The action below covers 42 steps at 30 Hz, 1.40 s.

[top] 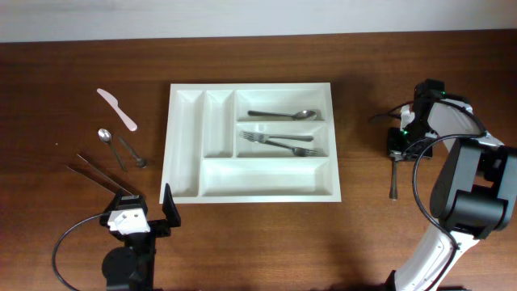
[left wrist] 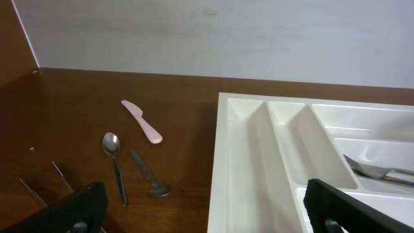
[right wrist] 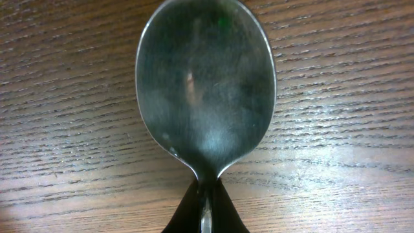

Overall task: Pack container
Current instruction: 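Adjust the grip on the spoon with the right gripper, then lift the spoon with the right gripper and carry it over the tray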

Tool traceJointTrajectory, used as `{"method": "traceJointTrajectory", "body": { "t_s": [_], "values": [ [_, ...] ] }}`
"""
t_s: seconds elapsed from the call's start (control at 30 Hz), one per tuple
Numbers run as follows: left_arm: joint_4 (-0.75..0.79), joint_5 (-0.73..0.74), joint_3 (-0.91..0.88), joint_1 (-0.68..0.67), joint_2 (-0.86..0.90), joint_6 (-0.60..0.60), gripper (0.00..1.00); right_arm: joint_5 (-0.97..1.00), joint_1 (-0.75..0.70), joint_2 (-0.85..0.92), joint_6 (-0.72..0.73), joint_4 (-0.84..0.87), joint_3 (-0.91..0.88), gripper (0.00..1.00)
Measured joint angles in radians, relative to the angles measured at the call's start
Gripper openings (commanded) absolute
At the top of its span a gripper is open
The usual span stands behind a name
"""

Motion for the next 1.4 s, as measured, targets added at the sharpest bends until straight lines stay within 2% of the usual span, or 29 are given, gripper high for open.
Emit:
{"method": "traceJointTrajectory", "body": {
  "t_s": [0.4, 0.73, 1.4],
  "values": [
    [0.0, 0.0, 0.0, 0.0, 0.0, 0.0, 0.99, -0.001, 0.0, 0.004, 0.0, -0.011, 0.008, 0.04],
    [0.0, 0.0, 0.0, 0.0, 0.0, 0.0, 0.99, -0.003, 0.0, 0.051, 0.0, -0.095, 0.089, 0.04],
    [0.0, 0.0, 0.0, 0.0, 0.0, 0.0, 0.99, -0.012, 0.0, 0.096, -0.001, -0.155, 0.172, 0.04]
  ]
}}
